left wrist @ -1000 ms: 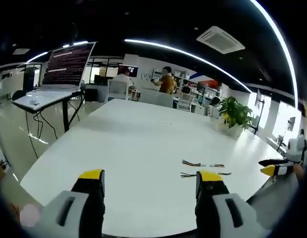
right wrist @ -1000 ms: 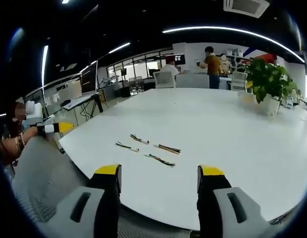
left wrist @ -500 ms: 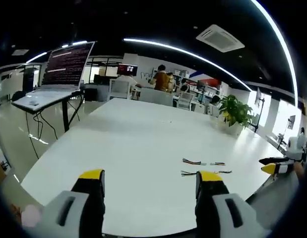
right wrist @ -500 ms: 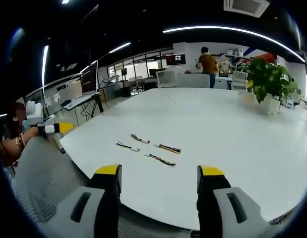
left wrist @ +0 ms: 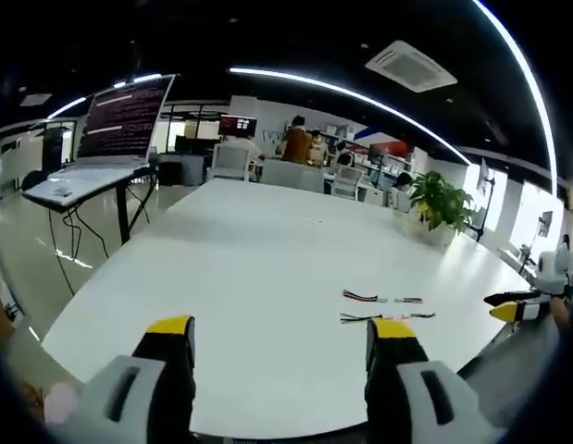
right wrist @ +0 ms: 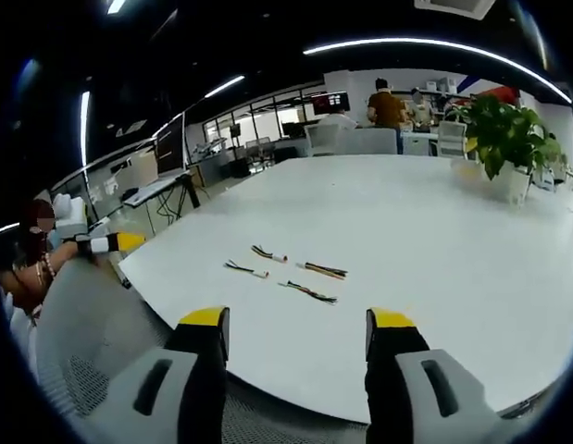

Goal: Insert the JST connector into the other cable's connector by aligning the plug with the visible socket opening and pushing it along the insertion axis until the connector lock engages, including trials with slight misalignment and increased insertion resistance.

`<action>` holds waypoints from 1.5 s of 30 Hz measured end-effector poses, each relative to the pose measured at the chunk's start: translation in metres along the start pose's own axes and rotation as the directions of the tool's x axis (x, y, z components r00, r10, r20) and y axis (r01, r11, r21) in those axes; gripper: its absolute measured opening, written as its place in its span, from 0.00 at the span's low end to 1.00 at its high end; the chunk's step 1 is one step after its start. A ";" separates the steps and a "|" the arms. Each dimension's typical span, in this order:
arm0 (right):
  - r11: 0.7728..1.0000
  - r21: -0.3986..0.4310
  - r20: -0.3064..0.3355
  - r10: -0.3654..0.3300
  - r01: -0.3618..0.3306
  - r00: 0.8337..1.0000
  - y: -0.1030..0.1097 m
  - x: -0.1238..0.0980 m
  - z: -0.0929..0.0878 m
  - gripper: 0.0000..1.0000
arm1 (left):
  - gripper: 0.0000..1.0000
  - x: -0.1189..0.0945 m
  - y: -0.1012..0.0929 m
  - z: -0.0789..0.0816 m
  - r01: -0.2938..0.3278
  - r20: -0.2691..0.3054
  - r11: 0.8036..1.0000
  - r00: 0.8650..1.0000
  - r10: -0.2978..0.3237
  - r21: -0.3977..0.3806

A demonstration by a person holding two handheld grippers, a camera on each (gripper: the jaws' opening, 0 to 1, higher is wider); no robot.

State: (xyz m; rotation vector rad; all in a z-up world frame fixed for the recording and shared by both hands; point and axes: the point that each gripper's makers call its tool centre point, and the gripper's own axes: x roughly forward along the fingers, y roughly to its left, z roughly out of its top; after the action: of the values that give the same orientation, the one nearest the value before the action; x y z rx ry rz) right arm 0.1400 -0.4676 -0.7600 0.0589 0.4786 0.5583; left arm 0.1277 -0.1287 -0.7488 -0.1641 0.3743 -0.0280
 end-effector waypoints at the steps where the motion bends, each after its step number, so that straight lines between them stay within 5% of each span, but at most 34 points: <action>1: 1.000 0.004 0.027 -0.018 0.018 0.999 -0.003 -0.001 0.004 0.55 | 0.72 0.000 0.000 0.000 0.000 -0.002 1.000 1.000 0.000 0.002; 10: 1.000 0.015 0.017 0.006 -0.006 1.000 0.001 0.000 0.003 0.59 | 0.75 0.001 0.002 -0.001 -0.005 -0.011 1.000 1.000 0.005 0.002; 15: 1.000 0.030 0.029 0.007 -0.008 1.000 0.001 0.000 0.005 0.59 | 0.91 0.002 -0.001 -0.003 0.011 -0.022 1.000 1.000 -0.011 -0.013; 25: 1.000 0.011 0.047 0.021 -0.022 0.999 0.001 -0.002 0.010 0.59 | 0.99 0.000 -0.004 0.006 0.051 0.008 0.998 0.999 -0.051 -0.039; 27: 1.000 0.003 0.033 0.022 -0.022 0.999 -0.001 -0.002 0.010 0.59 | 0.99 -0.001 -0.008 0.017 0.078 0.063 0.997 0.995 -0.077 -0.014; 28: 1.000 0.000 0.035 0.022 -0.022 0.999 -0.001 -0.002 0.010 0.59 | 0.99 -0.003 -0.013 0.019 0.095 0.067 0.994 0.994 -0.091 -0.063; 30: 1.000 -0.013 0.034 0.017 -0.017 0.999 -0.002 -0.002 0.012 0.59 | 0.99 -0.003 -0.020 0.008 0.135 -0.028 0.986 0.990 -0.139 -0.094; 33: 0.999 -0.036 0.032 0.011 -0.010 0.999 -0.004 -0.001 0.016 0.59 | 0.99 -0.003 -0.013 0.004 0.097 -0.051 0.995 0.994 -0.095 0.035; 37: 0.999 -0.053 0.025 0.000 0.001 1.000 -0.009 0.001 0.021 0.59 | 0.99 -0.001 -0.015 -0.004 0.120 -0.118 0.991 0.987 -0.112 0.057; 45: 0.992 -0.123 0.018 -0.009 0.011 1.000 -0.017 0.010 0.039 0.57 | 0.99 0.005 -0.032 0.035 0.171 -0.062 0.979 0.984 -0.164 0.113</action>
State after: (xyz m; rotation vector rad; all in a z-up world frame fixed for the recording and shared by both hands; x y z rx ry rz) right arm 0.1739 -0.4741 -0.7325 -0.0567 0.4259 0.5759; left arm 0.1451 -0.1549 -0.7136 -0.0772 0.4097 -0.2209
